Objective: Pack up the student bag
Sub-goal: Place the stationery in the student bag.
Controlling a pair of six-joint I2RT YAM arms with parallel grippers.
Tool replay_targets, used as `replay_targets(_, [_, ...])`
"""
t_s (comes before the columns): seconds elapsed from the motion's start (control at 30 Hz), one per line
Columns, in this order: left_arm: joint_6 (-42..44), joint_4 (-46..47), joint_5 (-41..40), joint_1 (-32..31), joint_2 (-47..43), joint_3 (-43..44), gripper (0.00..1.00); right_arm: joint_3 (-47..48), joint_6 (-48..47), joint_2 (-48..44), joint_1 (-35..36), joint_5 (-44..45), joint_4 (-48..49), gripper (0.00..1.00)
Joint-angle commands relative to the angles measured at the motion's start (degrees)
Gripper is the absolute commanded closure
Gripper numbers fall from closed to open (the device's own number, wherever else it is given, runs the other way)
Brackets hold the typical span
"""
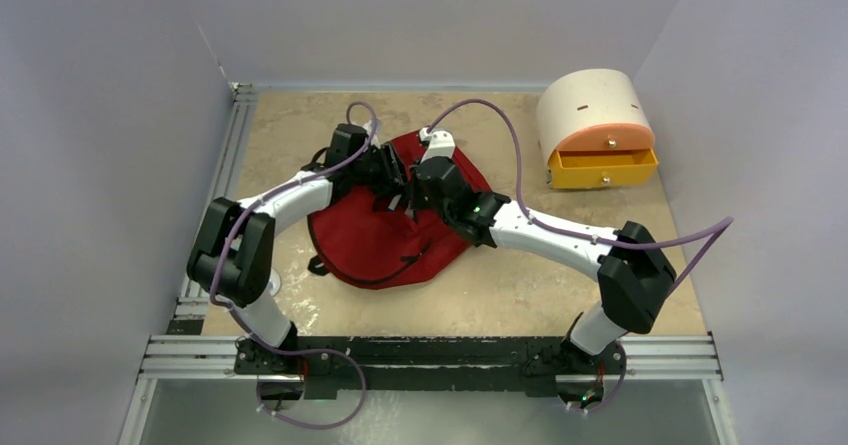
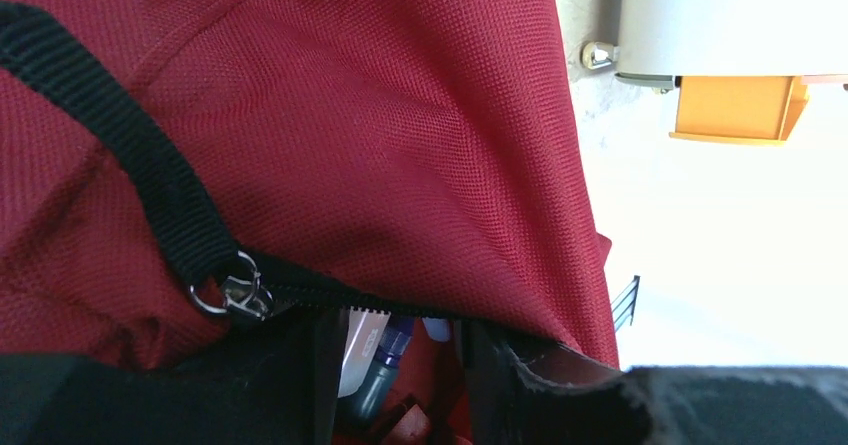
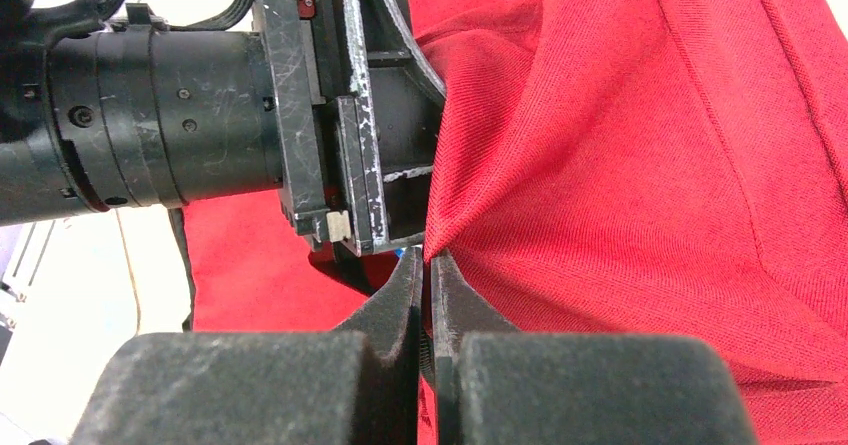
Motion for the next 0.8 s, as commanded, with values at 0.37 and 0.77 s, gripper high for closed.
replay_targets(0.37, [4.4,-11.0,-6.2,-0.2,-22.5,-8.9,0.73,-0.5,1.2,-2.0,0.7,-3.3,4.2,1.0])
replay_targets(0.77, [4.0,-20.2,-21.4,-0.1,-36.8,-14.4,0.85,1.0,-1.4,2.5,0.9,-8.7,1.5,0.93])
